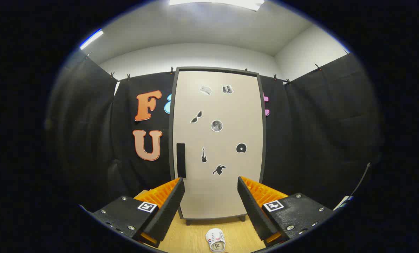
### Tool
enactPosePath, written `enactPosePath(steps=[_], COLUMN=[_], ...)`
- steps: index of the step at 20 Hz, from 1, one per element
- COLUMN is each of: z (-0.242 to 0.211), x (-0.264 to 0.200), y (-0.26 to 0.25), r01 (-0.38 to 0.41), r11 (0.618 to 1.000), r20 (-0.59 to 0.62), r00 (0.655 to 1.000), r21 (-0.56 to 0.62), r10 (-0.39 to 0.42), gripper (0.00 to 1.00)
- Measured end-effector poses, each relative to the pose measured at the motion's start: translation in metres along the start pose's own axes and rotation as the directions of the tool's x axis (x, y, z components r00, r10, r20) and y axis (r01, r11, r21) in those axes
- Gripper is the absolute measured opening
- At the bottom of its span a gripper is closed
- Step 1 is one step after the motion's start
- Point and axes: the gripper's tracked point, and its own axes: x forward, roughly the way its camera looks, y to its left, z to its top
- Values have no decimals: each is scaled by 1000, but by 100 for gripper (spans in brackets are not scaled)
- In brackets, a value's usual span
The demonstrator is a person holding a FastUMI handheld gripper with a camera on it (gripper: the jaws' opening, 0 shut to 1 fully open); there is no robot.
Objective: Open the shoe cabinet door, grab the shoes and put them into the shoe cabinet, then close the shoe cabinet door.
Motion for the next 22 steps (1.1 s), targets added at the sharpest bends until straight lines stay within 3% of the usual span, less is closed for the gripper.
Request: enactPosePath(steps=[22], z=[-3], x=[19], y=[16], r01=[-32], r11=[999], r20=[-13], r00=[999], r21=[7], r10=[32], gripper=[94])
